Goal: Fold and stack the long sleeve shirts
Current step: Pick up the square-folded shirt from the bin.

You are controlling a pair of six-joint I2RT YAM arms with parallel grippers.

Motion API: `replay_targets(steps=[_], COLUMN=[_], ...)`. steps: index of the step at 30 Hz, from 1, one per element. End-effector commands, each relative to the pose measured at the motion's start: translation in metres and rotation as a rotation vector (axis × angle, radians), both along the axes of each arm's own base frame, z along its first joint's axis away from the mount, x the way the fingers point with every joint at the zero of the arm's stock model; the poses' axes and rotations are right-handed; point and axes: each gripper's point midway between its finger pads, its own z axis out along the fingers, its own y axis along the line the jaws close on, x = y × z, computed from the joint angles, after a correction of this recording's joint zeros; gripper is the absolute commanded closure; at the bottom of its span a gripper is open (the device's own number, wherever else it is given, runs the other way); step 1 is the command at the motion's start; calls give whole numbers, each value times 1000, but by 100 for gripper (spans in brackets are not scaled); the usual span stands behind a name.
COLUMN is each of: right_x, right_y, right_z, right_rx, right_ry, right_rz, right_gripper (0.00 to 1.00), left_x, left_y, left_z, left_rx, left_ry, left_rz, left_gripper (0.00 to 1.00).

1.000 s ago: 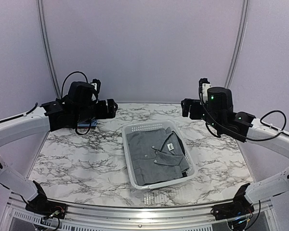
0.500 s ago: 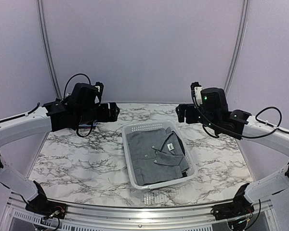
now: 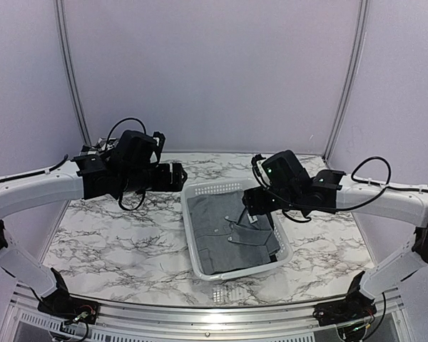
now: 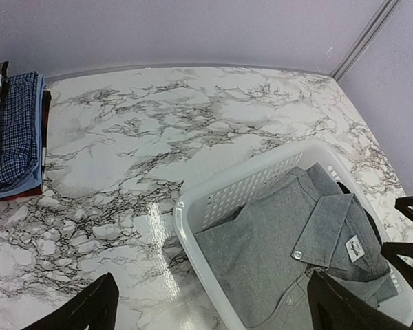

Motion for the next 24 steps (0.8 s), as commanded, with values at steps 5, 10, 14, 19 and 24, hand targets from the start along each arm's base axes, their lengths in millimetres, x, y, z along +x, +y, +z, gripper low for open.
replay_targets(steps=[5, 10, 14, 19, 24], right_x=[-53, -85, -105, -113, -102], right_y=[-18, -18, -18, -20, -3], right_z=[-33, -33, -37, -48, -51], right_rx=[-12, -38, -35, -2, 38], right_ry=[206, 261, 314, 355, 340], right_rz=[-73, -62, -46, -61, -60], right_gripper=[31, 32, 33, 33, 32], left_x=[0, -1, -3, -5, -6], left_y=[-4, -2, 0, 4, 7], left_z=[4, 5, 4, 7, 8], left_rx=[-8, -6, -3, -7, -6], left_ry=[8, 8, 9, 4, -2], left_rz=[-2, -1, 0, 7, 10], left_gripper=[1, 1, 1, 1, 1])
